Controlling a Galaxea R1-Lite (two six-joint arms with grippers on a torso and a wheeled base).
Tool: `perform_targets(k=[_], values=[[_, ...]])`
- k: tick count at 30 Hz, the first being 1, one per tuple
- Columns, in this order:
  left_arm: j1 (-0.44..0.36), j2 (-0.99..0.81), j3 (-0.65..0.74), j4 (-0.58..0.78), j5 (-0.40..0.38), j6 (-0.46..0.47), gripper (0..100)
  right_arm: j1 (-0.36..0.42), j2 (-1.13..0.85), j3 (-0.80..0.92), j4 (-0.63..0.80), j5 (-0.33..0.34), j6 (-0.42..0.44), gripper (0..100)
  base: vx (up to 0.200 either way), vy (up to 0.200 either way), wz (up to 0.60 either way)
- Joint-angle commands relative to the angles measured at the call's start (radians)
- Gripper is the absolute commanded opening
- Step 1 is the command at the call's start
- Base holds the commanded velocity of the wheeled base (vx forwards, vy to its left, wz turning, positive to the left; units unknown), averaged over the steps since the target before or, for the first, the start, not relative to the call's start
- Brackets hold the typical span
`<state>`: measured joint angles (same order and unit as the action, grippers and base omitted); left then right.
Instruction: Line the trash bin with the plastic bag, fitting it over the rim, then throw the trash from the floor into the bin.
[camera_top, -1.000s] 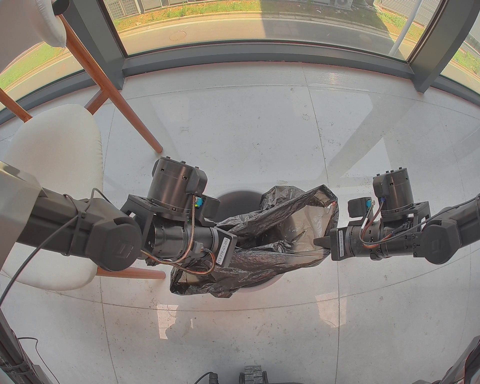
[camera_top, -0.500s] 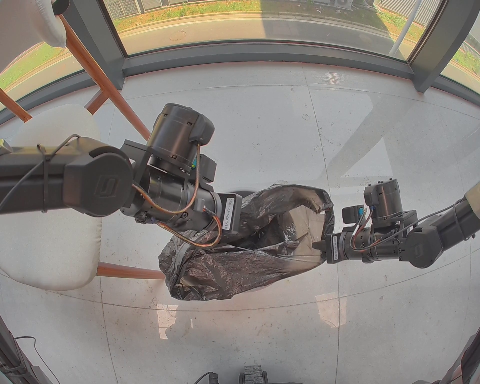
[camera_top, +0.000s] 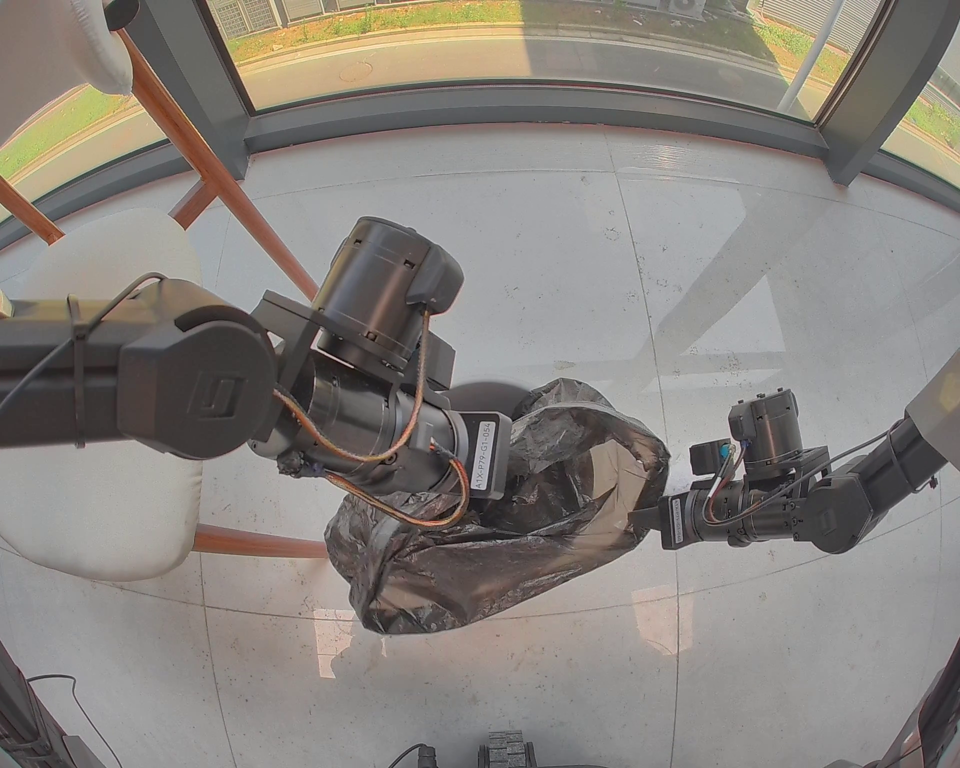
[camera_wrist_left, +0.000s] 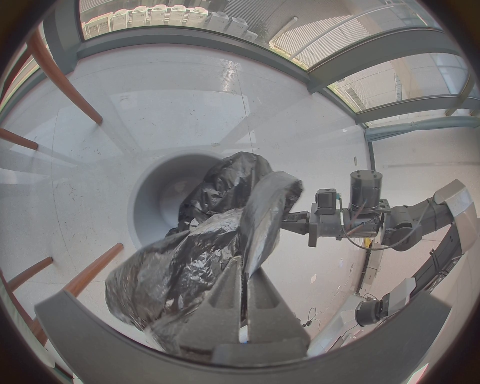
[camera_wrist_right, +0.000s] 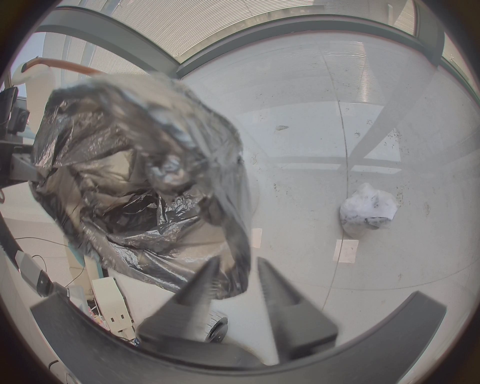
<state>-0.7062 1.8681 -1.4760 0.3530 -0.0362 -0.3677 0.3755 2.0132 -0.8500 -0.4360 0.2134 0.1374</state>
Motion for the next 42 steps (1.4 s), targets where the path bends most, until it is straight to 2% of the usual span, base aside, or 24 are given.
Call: perform_targets(k=[1,10,14,15,19,23,32,42], values=[[-0.012,0.003,-0.017,0.0,-0.004,-0.007,0,-0.021,0.012,-0.003,-0.007,-0.002,0.005,100,0.0,0.0,0.0],[-0.007,0.039,-0.024,-0.003,0.005,-0.02,0,-0.02,-0.105,0.092,-0.007,0.004,0.011,100,0.0,0.0,0.0],[-0.004,0.06,-0.035,-0.031,0.005,-0.02,0,0.039,-0.12,0.088,-0.009,0.004,0.016,100,0.0,0.0,0.0],[-0.004,0.065,-0.035,-0.049,0.007,-0.022,0,0.077,-0.114,0.086,-0.01,0.004,0.027,100,0.0,0.0,0.0],[0.008,0.068,-0.046,-0.06,0.033,-0.02,0,0.121,-0.1,0.062,-0.01,-0.002,0.039,100,0.0,0.0,0.0],[0.037,0.095,-0.069,-0.114,0.076,-0.024,0,0.123,-0.073,0.042,-0.01,-0.006,0.042,100,0.0,0.0,0.0],[0.163,0.103,-0.119,-0.135,0.076,-0.016,0,0.115,-0.076,0.04,-0.01,-0.008,0.042,100,0.0,0.0,0.0],[0.215,0.128,-0.196,-0.138,0.075,-0.014,0,0.112,-0.083,0.048,-0.012,-0.009,0.044,100,0.0,0.0,0.0]])
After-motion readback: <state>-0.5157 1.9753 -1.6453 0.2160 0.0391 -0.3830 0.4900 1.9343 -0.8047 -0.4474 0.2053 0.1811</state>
